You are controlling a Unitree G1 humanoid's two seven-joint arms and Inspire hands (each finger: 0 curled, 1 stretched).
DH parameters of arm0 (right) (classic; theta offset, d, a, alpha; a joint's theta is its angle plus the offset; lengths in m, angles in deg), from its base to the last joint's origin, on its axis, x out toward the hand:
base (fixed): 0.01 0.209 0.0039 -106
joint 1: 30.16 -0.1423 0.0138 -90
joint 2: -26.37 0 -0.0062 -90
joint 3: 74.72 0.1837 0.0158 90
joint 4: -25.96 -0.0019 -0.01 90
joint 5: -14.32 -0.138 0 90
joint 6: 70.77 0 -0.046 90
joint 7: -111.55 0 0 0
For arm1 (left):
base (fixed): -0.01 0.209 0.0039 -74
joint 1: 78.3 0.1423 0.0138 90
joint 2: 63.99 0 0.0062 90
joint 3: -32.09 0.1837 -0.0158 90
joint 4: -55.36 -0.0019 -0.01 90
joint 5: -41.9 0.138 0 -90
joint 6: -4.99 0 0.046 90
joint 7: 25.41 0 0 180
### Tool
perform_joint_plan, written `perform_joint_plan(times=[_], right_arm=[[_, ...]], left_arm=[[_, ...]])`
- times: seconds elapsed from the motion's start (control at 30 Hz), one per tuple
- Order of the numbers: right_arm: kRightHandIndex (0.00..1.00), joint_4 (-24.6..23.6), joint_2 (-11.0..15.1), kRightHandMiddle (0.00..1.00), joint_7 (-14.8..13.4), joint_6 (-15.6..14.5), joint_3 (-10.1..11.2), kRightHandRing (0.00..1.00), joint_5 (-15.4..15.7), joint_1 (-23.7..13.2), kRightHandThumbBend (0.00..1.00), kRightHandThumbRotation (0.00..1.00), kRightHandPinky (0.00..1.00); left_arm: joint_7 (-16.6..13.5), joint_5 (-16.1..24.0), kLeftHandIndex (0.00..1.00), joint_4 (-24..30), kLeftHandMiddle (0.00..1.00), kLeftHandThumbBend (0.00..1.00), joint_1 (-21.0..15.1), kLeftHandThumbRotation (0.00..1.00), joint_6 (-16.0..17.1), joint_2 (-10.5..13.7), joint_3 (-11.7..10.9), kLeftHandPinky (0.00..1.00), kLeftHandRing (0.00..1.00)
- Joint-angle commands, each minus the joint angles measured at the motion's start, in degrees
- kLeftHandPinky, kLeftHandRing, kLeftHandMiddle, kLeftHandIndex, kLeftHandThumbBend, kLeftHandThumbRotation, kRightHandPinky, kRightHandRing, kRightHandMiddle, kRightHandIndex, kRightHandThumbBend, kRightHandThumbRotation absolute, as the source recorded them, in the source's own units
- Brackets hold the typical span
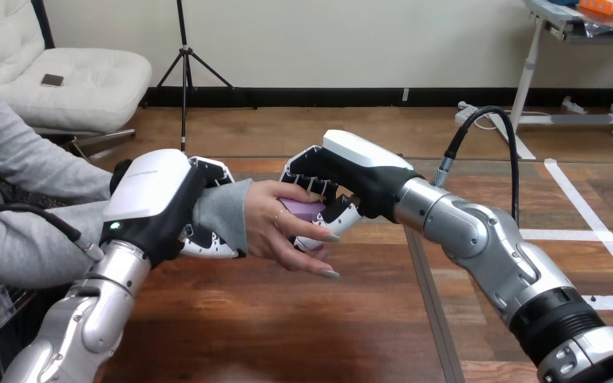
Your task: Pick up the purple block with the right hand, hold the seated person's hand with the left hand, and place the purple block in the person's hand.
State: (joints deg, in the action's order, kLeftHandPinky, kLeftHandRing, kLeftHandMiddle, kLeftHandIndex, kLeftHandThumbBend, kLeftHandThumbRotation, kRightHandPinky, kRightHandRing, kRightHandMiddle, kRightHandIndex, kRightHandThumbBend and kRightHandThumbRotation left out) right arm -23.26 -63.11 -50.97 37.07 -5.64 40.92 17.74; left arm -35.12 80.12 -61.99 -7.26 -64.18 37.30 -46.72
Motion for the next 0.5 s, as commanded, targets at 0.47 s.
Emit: perform_joint_plan(times=[0.47], right_arm=[[0.59,-2.15,3.47,0.57,0.62,2.68,3.09,0.53,-3.9,-0.42,0.85,0.65,0.48]], left_arm=[[-0.66,1.74,0.56,5.69,0.54,0.75,-2.32,0.2,0.17,0.97,0.89,0.39,0.49]])
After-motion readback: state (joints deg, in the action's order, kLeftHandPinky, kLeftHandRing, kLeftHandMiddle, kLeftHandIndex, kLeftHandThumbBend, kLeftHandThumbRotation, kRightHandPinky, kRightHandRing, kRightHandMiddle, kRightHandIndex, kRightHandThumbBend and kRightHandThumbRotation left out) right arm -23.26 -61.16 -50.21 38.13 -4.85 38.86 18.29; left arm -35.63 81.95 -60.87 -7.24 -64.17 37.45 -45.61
